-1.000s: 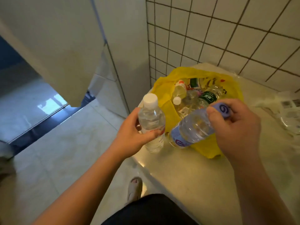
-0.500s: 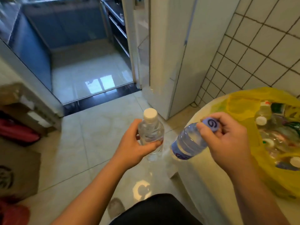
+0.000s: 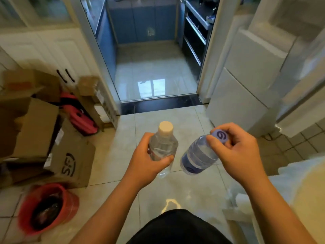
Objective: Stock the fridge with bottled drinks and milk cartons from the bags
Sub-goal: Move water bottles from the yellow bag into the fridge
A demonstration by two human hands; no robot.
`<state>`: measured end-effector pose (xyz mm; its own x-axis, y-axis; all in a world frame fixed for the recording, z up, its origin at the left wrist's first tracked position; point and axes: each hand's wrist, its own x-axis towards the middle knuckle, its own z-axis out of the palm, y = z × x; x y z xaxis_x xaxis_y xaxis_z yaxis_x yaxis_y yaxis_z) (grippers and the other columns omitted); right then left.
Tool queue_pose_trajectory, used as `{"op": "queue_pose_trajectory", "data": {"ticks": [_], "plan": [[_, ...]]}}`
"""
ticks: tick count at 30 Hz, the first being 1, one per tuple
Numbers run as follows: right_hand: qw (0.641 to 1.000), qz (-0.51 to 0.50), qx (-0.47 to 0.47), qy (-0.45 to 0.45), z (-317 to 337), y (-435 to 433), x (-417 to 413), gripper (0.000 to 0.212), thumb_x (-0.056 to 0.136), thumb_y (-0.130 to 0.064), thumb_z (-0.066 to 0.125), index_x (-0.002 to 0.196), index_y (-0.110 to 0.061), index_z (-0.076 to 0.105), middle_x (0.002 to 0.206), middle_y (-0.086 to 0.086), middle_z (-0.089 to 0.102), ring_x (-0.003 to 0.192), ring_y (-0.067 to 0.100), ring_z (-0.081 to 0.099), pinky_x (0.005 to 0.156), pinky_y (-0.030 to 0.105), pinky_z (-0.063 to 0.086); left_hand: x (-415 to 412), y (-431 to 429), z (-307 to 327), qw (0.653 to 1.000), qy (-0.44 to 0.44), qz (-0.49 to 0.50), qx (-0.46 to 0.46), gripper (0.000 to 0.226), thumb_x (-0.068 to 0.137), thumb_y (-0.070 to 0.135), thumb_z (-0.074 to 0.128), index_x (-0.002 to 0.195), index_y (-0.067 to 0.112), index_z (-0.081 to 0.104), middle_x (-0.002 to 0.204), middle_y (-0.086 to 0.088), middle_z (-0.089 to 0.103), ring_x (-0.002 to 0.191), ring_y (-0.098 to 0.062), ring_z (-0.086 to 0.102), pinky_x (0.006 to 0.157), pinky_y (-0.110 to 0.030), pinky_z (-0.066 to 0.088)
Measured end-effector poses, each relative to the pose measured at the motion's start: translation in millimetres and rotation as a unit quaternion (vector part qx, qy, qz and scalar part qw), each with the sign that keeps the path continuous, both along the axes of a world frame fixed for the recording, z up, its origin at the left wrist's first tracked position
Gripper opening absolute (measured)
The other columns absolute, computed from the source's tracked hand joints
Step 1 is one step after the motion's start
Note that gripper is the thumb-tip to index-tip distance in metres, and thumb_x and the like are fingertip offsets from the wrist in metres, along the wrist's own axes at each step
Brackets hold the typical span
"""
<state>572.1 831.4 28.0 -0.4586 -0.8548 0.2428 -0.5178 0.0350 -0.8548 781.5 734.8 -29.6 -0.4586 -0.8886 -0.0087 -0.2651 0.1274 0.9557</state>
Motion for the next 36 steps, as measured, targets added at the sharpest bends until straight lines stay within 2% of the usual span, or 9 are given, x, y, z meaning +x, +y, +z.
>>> {"op": "queue_pose_trajectory", "data": {"ticks": [4,9,14,18,22,27,29,32,36], "plan": [[1.0,0.027,-0.001,-0.014,-4.3,-59.6,11.1,0.019,0.076,-0.041,0.071,0.08,-0.024,0.063,0.06,0.001,0.053,0.051,0.01,0.041,0.051,0.02,0.038,16.4,-43.6,-6.5,0.999,0.01,0.051,0.009,0.049,0.075,0.017,0.085,0.113,0.026,0.055,0.107,0.01,0.065,0.098,-0.007,0.064,0.08,-0.017,0.053],[0.998,0.055,-0.003,-0.019,-11.3,-135.0,-4.6,0.011,0.083,-0.025,0.075,0.083,-0.023,0.064,0.064,-0.004,0.057,0.053,0.009,0.044,0.053,0.021,0.042,5.4,-105.1,-12.4,0.996,0.012,0.079,0.027,0.053,0.075,0.018,0.085,0.118,0.025,0.054,0.111,0.01,0.065,0.101,-0.005,0.064,0.082,-0.016,0.054],[0.998,0.054,0.013,-0.004,-15.2,-219.3,-39.1,0.02,0.079,-0.033,0.072,0.092,-0.018,0.066,0.077,-0.009,0.063,0.07,0.005,0.06,0.059,0.013,0.048,-32.7,-187.3,-12.1,0.996,-0.004,0.088,0.017,0.052,0.074,0.023,0.086,0.116,0.026,0.055,0.109,0.011,0.066,0.101,-0.006,0.064,0.086,-0.025,0.056],[0.998,0.06,0.014,-0.003,-9.7,-283.9,-79.2,0.027,0.076,-0.04,0.069,0.094,-0.02,0.065,0.081,-0.011,0.065,0.077,0.003,0.062,0.061,0.014,0.051,-74.9,-253.8,-5.1,0.997,-0.036,0.074,-0.001,0.054,0.075,0.031,0.085,0.118,0.028,0.053,0.112,0.013,0.064,0.103,-0.003,0.062,0.091,-0.03,0.056],[0.999,0.047,0.007,-0.003,-4.4,-339.1,-119.2,0.022,0.078,-0.035,0.072,0.095,-0.021,0.066,0.08,-0.015,0.064,0.08,0.0,0.062,0.065,0.009,0.05,-122.2,-314.6,2.9,0.996,-0.044,0.076,-0.03,0.053,0.074,0.033,0.085,0.115,0.027,0.052,0.108,0.011,0.064,0.099,-0.006,0.063,0.089,-0.033,0.057],[1.0,-0.009,-0.008,-0.003,-1.5,-389.8,-170.5,0.015,0.08,-0.03,0.074,0.09,-0.022,0.065,0.074,-0.015,0.061,0.07,-0.001,0.058,0.061,0.009,0.045,-181.3,-384.2,13.4,0.998,-0.046,0.028,-0.038,0.053,0.074,0.034,0.085,0.115,0.029,0.051,0.106,0.013,0.063,0.096,-0.002,0.062,0.084,-0.024,0.054],[0.999,-0.04,-0.009,-0.001,-2.4,-407.2,-192.0,0.014,0.08,-0.029,0.074,0.088,-0.021,0.066,0.073,-0.014,0.061,0.067,-0.001,0.057,0.06,0.008,0.043,-207.8,-413.9,13.1,0.999,-0.039,-0.001,-0.033,0.052,0.072,0.036,0.086,0.111,0.03,0.052,0.103,0.012,0.063,0.095,-0.005,0.063,0.083,-0.028,0.055],[0.996,-0.091,-0.008,-0.006,-5.8,-433.9,-224.5,0.014,0.08,-0.029,0.075,0.088,-0.022,0.066,0.074,-0.011,0.064,0.067,0.001,0.059,0.06,0.009,0.044,-252.9,-459.5,8.1,0.998,-0.021,-0.054,-0.029,0.058,0.065,0.045,0.084,0.111,0.028,0.053,0.102,0.007,0.065,0.095,-0.015,0.066,0.085,-0.044,0.057],[0.986,-0.167,-0.008,0.012,-7.5,-470.6,-268.6,0.012,0.078,-0.028,0.075,0.084,-0.023,0.065,0.073,-0.009,0.064,0.069,0.004,0.059,0.06,0.01,0.045,-323.4,-522.5,2.6,0.99,-0.004,-0.135,-0.026,0.057,0.066,0.048,0.083,0.111,0.028,0.054,0.098,0.011,0.066,0.092,-0.011,0.067,0.083,-0.04,0.059]]}}
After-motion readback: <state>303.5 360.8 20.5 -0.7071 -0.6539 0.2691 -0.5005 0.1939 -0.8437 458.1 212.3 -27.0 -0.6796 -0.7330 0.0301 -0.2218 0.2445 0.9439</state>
